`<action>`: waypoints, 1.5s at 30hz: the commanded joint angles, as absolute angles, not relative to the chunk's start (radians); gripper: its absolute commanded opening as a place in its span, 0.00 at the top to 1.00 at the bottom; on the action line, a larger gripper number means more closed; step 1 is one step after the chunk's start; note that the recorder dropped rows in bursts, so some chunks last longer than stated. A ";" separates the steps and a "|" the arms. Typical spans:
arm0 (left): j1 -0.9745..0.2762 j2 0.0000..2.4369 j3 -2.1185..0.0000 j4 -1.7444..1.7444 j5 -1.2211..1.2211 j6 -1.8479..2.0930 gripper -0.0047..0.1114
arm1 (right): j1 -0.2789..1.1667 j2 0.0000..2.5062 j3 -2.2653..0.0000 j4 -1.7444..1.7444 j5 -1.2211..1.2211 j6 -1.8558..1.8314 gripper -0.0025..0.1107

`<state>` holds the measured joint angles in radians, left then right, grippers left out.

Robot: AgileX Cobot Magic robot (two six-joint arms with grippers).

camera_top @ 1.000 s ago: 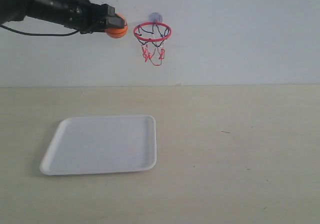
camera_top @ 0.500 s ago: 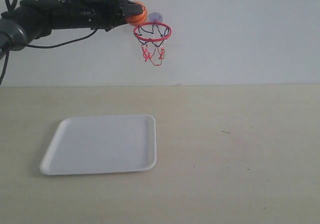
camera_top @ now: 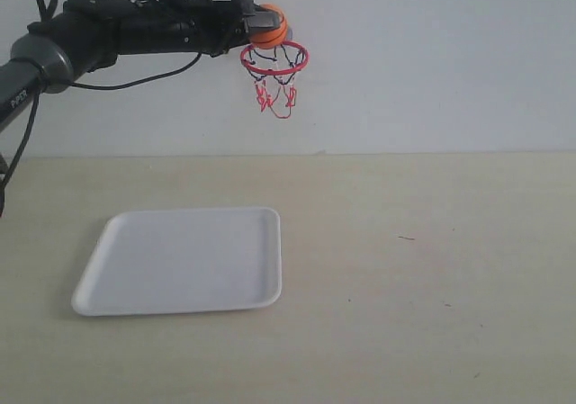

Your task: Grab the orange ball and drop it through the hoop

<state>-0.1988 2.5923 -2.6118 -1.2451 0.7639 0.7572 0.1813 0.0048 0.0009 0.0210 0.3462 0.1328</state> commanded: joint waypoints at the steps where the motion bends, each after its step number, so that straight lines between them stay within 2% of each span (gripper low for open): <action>1: -0.204 2.588 -2.619 -1.235 0.744 0.764 0.42 | 0.180 0.000 0.000 0.017 0.334 0.129 0.98; 3: -0.204 2.588 -2.619 -1.222 0.735 0.753 0.40 | 0.180 0.000 0.000 0.017 0.334 0.129 0.98; 17: -0.181 2.588 -2.619 -1.129 0.812 0.696 0.41 | 0.180 0.000 0.000 0.017 0.334 0.129 0.98; 18: -0.171 2.588 -2.619 -1.129 0.835 0.696 0.44 | 0.180 0.000 0.000 0.017 0.334 0.129 0.98; 19: -0.159 2.585 -2.619 -1.125 0.871 0.699 0.52 | 0.180 0.000 0.000 0.017 0.334 0.129 0.98; 21: -0.136 2.580 -2.619 -1.114 0.939 0.714 0.75 | 0.180 0.000 0.000 0.017 0.334 0.129 0.98; 22: -0.123 2.581 -2.619 -1.108 0.978 0.714 0.91 | 0.180 0.000 0.000 0.017 0.334 0.129 0.98; 29: -0.043 2.581 -2.619 -1.169 1.217 0.698 0.92 | 0.180 0.000 0.000 0.017 0.334 0.129 0.98; 36: -0.028 2.554 -2.541 -1.118 1.221 0.534 0.92 | 0.180 0.000 0.000 0.017 0.334 0.129 0.98; 42: -0.045 2.400 -2.320 -0.989 1.221 0.578 0.92 | 0.180 0.000 0.000 0.017 0.334 0.129 0.98; 45: -0.029 2.276 -2.099 -0.978 1.221 0.648 0.92 | 0.180 0.000 0.000 0.017 0.334 0.129 0.98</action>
<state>-0.0402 2.3493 -2.2042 -0.9858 1.2144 0.6108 0.1813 0.0048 0.0009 0.0210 0.3462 0.1328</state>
